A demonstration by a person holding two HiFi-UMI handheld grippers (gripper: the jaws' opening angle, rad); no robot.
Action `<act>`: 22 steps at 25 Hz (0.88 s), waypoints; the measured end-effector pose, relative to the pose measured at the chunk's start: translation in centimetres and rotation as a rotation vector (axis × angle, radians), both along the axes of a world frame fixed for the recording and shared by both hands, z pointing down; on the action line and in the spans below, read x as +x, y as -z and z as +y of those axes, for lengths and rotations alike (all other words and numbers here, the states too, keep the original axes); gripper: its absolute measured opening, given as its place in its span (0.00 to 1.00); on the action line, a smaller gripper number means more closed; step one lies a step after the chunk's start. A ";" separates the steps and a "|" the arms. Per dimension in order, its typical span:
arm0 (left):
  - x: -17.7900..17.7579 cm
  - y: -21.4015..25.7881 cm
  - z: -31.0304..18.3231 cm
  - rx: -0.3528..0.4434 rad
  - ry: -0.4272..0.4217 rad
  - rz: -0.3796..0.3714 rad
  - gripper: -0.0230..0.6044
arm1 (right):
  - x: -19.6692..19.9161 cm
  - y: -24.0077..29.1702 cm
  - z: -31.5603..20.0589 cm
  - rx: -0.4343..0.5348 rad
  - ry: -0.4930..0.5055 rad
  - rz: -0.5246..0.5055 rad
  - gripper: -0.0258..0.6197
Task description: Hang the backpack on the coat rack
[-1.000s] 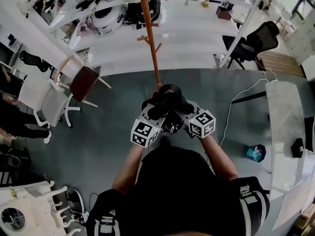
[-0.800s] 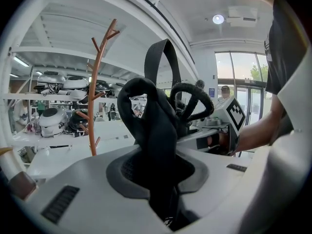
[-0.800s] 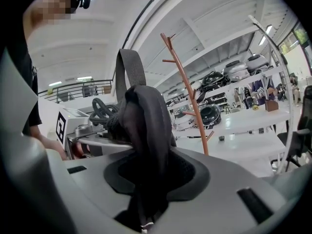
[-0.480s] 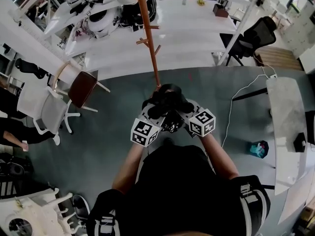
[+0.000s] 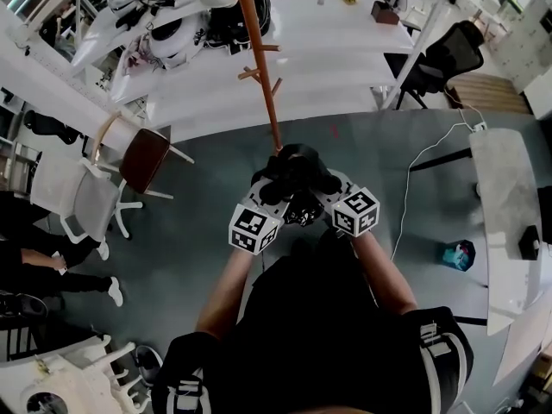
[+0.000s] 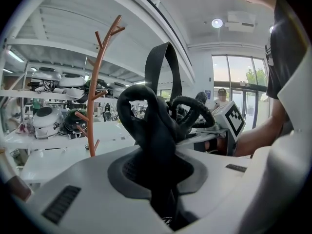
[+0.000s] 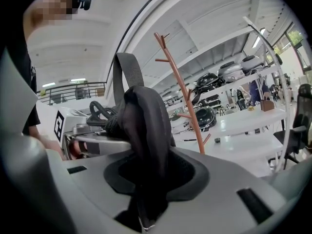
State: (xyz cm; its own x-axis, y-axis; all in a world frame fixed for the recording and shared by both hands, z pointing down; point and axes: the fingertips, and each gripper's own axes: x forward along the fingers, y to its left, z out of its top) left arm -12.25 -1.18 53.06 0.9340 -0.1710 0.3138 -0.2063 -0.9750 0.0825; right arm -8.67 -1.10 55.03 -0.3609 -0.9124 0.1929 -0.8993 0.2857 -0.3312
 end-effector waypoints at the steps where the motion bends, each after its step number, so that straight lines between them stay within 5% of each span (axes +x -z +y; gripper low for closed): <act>1: 0.0 0.0 -0.2 0.000 0.000 0.000 0.18 | 0.0 0.0 -0.3 0.001 -0.002 0.000 0.24; 22: 3.7 -0.8 -9.6 0.011 0.060 -0.029 0.17 | 3.6 -0.9 -9.7 -0.027 0.059 -0.021 0.24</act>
